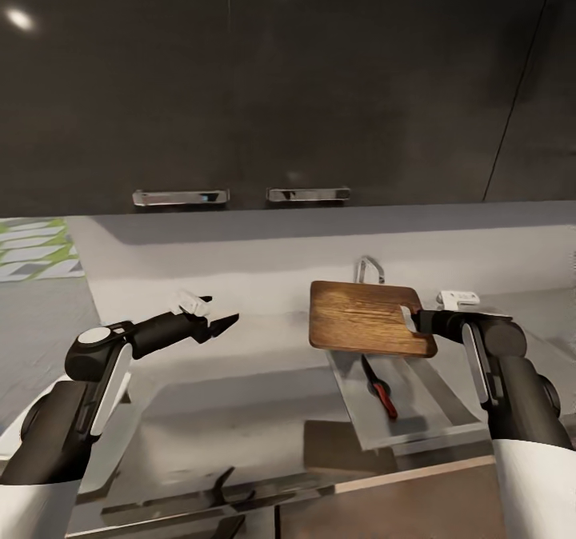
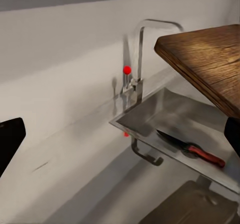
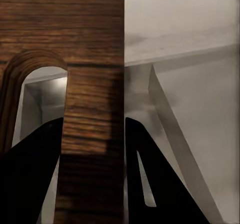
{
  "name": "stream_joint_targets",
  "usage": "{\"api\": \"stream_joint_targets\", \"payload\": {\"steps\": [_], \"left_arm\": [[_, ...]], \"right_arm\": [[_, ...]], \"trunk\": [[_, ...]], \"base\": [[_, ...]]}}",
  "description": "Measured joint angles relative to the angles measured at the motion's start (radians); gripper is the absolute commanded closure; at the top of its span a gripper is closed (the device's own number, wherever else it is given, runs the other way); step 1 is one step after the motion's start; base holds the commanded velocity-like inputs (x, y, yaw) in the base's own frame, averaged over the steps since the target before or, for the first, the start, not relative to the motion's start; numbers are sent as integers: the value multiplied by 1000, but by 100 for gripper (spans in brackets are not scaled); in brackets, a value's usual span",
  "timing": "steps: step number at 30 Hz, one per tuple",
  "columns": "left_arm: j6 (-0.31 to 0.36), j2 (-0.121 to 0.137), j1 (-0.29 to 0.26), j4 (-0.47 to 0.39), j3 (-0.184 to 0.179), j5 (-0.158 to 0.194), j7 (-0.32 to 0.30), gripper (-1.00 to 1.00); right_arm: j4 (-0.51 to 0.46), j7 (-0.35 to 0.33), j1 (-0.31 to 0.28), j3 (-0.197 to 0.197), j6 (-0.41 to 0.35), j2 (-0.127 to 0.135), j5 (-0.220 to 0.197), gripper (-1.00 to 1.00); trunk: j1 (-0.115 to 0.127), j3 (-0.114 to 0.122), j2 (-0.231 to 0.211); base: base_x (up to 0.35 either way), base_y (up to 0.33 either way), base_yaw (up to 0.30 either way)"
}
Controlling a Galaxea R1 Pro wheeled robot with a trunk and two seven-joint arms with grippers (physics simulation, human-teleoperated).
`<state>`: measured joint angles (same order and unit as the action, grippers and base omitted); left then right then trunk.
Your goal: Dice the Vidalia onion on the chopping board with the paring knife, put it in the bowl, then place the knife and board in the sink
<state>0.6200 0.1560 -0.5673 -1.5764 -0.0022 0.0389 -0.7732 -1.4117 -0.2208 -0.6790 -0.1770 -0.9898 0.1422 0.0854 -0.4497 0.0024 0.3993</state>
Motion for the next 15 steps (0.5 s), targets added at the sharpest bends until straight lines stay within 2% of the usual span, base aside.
{"api": "stream_joint_targets", "payload": {"steps": [10, 13, 15], "left_arm": [[0, 0, 0, 0, 0, 0, 0, -100], [0, 0, 0, 0, 0, 0, -1, -100], [0, 0, 0, 0, -1, 0, 0, -100]], "right_arm": [[10, -2, 0, 3, 0, -13, -2, 100], [56, -1, 0, 4, -1, -24, -1, 100], [102, 1, 0, 7, -2, -41, -3, 100]], "trunk": [[0, 1, 0], [0, 1, 0], [0, 0, 0]], "base": [[7, 0, -32], [0, 0, 0], [0, 0, 0]]}}
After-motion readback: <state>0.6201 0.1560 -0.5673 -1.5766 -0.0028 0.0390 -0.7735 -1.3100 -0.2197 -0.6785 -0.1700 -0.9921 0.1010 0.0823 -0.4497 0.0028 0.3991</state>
